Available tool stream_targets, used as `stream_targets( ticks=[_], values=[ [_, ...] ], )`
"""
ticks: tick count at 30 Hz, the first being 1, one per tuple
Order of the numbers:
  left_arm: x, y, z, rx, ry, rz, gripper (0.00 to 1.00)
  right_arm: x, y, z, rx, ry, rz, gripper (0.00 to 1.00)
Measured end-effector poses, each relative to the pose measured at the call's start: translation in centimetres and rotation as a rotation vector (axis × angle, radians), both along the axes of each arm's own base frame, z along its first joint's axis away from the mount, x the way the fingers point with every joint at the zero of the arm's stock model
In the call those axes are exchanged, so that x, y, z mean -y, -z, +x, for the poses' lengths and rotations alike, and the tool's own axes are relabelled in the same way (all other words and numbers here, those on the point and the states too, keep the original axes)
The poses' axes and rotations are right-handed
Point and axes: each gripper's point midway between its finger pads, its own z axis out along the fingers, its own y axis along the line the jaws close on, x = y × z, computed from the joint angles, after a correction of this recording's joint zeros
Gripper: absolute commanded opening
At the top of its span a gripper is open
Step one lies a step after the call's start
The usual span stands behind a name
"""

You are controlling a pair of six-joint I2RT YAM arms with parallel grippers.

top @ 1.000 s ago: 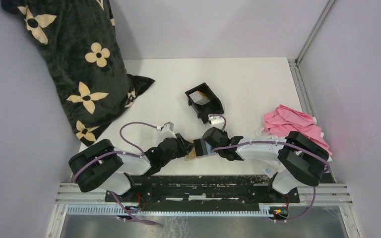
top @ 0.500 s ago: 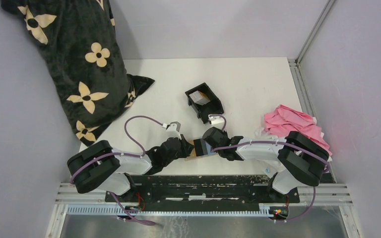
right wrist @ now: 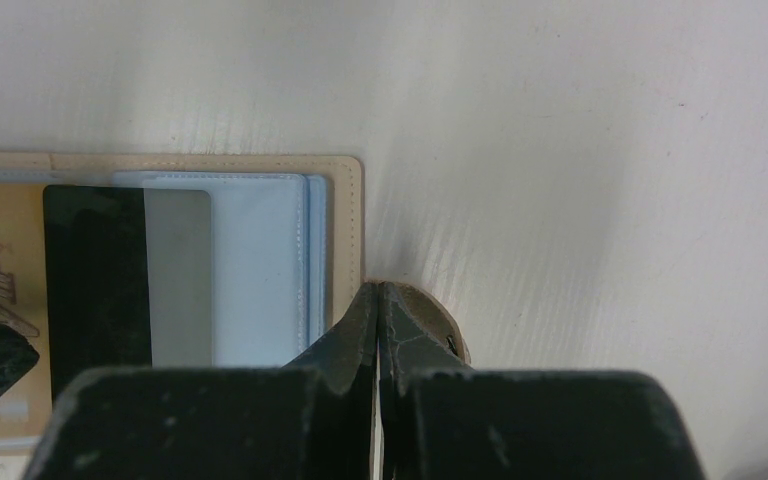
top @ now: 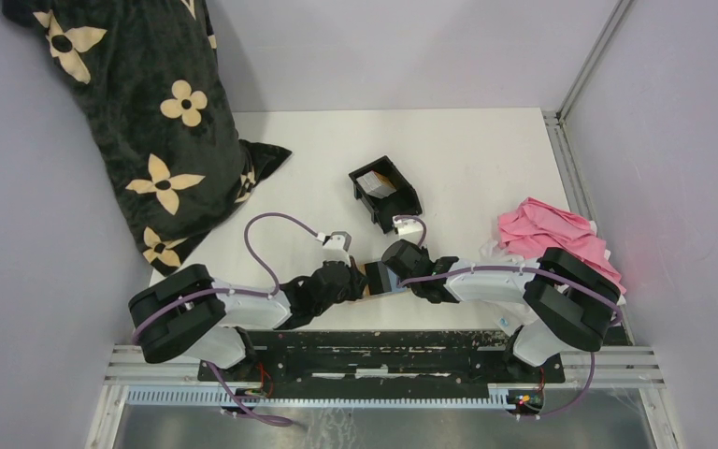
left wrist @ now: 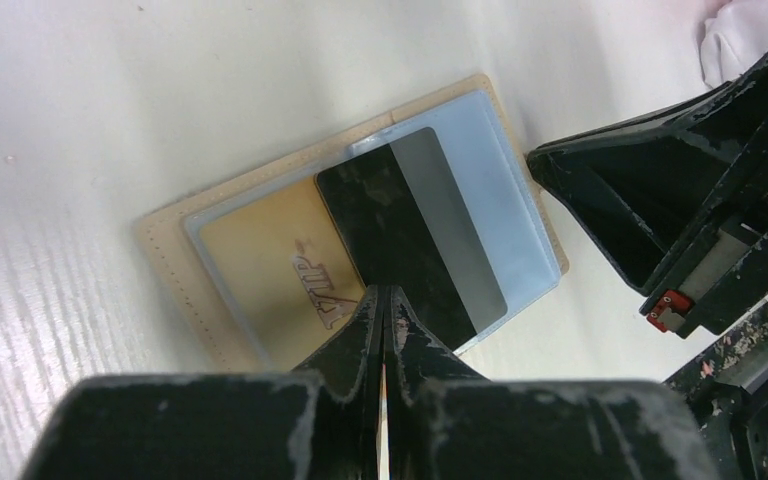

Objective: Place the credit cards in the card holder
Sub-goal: Insert the credit card into the card holder.

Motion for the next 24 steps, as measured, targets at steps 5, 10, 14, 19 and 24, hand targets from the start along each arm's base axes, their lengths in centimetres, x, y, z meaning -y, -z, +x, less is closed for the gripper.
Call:
stream_targets(
  ticks=[5,10,14,19,24],
  values=[
    [-0.5,-0.3,0.0,0.014,-0.015,0.018,0.03,0.0,0.0,0.0,0.000,0.000,0.000,0.01],
    [-0.9,-0.1,0.1,0.015,-0.029,0.037,0.03,0.0,0.0,0.0,0.000,0.000,0.001,0.01],
    [-1.0,0.3,0.1,0.011,-0.030,0.048,0.03,0.0,0.0,0.0,0.000,0.000,0.000,0.01],
    [-1.2,0.9,0.0,0.002,-0.031,0.065,0.03,0.0,0.0,0.0,0.000,0.000,0.001,0.01],
    [-0.9,1.0,0.3,0.005,-0.033,0.061,0.03,0.0,0.0,0.0,0.000,0.000,0.001,0.01]
  ],
)
